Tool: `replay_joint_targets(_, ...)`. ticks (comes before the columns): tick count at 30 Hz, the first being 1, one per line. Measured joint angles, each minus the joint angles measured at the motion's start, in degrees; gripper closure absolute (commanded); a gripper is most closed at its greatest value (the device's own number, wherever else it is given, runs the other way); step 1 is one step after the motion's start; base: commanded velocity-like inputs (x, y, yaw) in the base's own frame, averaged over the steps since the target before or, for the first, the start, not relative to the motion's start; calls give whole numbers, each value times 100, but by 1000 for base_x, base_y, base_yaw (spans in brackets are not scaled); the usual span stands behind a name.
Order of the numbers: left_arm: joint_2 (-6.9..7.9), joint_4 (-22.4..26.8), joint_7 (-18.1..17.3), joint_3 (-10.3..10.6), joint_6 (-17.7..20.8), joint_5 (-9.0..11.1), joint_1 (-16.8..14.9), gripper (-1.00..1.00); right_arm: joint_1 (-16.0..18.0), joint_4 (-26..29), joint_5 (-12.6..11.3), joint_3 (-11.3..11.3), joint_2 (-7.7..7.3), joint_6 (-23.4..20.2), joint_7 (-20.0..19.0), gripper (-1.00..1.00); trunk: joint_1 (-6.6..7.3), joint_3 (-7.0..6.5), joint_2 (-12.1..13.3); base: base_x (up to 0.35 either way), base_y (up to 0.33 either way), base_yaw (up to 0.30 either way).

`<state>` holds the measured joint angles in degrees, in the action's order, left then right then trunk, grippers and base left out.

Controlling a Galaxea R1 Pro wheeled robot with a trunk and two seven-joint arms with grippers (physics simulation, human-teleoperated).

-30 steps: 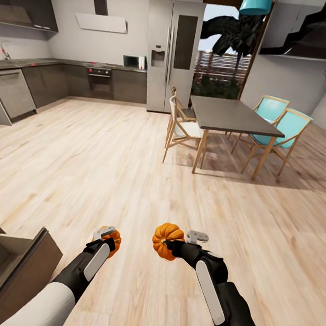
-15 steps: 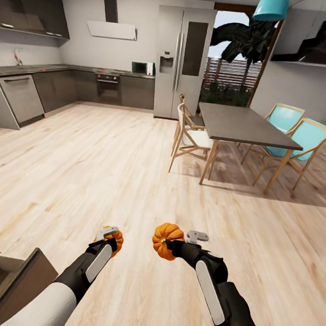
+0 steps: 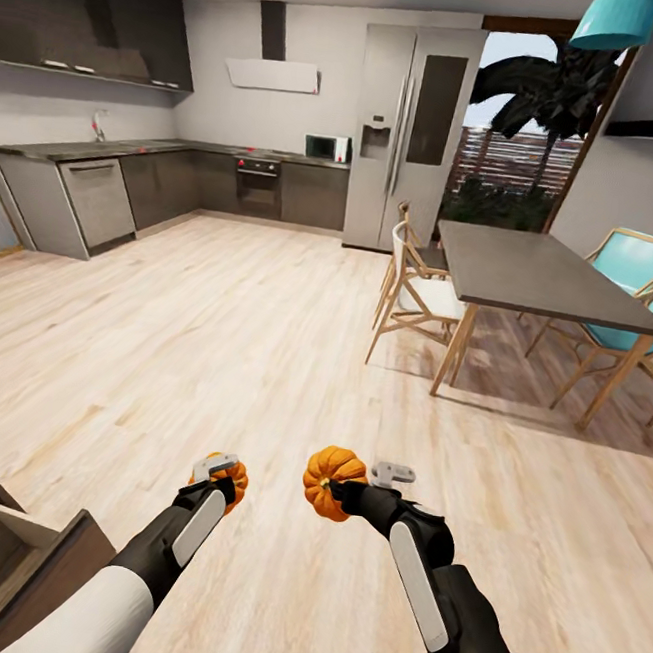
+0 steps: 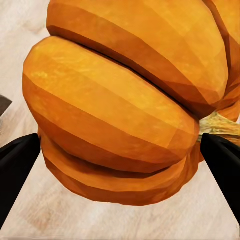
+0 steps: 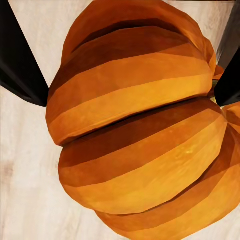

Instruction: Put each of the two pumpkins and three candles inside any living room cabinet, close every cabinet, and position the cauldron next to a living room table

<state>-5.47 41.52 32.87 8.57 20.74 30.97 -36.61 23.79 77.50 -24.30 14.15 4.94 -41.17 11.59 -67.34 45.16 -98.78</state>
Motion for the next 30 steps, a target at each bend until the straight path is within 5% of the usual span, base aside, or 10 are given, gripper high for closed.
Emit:
replay_joint_targets(11,0,-1,1,1,-7,8,0,100,0,26,18,20,26,-15,8,100,2,-46,0,67,-261,268)
replay_joint_targets(30,-62,-2,1,-1,-7,1,1,100,-1,45,21,48,32,-19,7,100,2,-106,0,209,-119,277)
